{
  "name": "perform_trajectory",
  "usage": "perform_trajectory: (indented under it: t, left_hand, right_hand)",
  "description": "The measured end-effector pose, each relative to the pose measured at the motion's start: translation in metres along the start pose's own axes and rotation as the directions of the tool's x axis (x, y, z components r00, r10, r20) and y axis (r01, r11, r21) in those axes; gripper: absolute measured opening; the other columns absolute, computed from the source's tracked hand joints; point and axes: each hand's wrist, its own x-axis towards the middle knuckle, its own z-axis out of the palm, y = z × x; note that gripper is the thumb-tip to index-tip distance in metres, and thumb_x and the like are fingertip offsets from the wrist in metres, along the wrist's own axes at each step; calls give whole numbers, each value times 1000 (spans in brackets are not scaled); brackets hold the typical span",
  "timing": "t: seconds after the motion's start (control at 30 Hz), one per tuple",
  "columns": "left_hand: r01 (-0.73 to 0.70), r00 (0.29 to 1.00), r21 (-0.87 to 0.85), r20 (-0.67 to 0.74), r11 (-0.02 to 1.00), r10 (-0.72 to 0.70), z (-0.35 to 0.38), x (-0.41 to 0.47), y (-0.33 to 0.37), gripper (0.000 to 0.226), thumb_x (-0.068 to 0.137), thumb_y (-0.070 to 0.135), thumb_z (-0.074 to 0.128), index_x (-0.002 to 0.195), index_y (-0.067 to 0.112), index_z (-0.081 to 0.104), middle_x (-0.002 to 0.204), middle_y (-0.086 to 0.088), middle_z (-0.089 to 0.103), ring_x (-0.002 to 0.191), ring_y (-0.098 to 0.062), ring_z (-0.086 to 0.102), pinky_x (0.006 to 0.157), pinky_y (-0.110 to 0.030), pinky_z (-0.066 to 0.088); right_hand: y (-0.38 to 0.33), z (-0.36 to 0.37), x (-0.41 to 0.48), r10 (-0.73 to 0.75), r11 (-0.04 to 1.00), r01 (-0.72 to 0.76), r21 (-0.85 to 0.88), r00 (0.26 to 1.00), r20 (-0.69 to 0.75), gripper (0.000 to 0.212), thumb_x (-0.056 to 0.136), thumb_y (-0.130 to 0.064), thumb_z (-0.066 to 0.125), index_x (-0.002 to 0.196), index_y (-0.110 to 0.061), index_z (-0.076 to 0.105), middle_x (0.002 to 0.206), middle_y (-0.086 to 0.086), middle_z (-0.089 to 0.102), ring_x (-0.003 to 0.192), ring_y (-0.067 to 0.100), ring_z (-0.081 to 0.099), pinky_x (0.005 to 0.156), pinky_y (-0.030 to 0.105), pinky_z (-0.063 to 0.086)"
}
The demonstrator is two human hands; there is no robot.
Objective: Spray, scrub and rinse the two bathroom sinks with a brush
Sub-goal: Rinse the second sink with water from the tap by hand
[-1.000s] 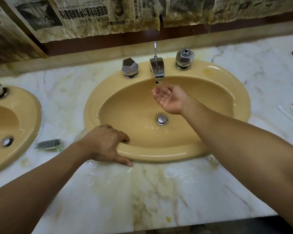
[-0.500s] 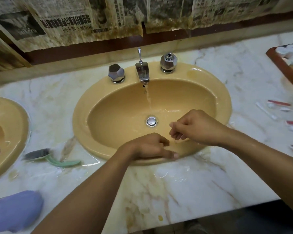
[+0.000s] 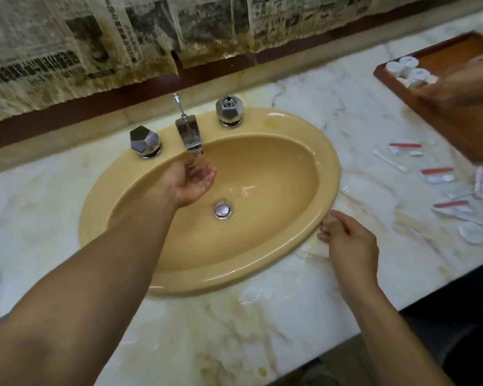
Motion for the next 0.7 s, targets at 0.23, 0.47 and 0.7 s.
perform_trajectory:
  t: [0.23, 0.47, 0.7]
  left_hand:
    - [198, 977, 129, 59, 972, -207, 20, 39, 14, 53, 110, 23, 37, 65, 11, 63, 64, -4, 59, 49, -15, 59, 42, -21, 49]
    - [246, 950, 202, 143, 948, -277, 32, -4, 4, 18, 85, 12, 54, 67, 16, 55, 58, 2, 52, 43, -7, 50, 39, -15, 44]
    - [-2, 985, 627, 136, 779, -106, 59, -121, -60, 45, 111, 25, 43, 101, -13, 66, 97, -29, 74, 82, -34, 77, 72, -34, 64]
  right_hand:
    - [5, -7, 16, 105, 977, -101, 187, 994, -12, 31, 96, -8, 51, 91, -19, 80, 82, 3, 77, 78, 17, 76, 93, 43, 59]
    - [8, 11, -2, -22, 1000, 22, -5, 993, -116, 27, 101, -16, 55, 119, -26, 71, 103, -9, 72, 95, 7, 68, 101, 30, 52]
    - [20, 107, -51, -210, 906, 149, -396, 971, -114, 91, 96, -20, 58, 160, 4, -2, 169, 17, -14, 158, 31, -5, 127, 37, 12]
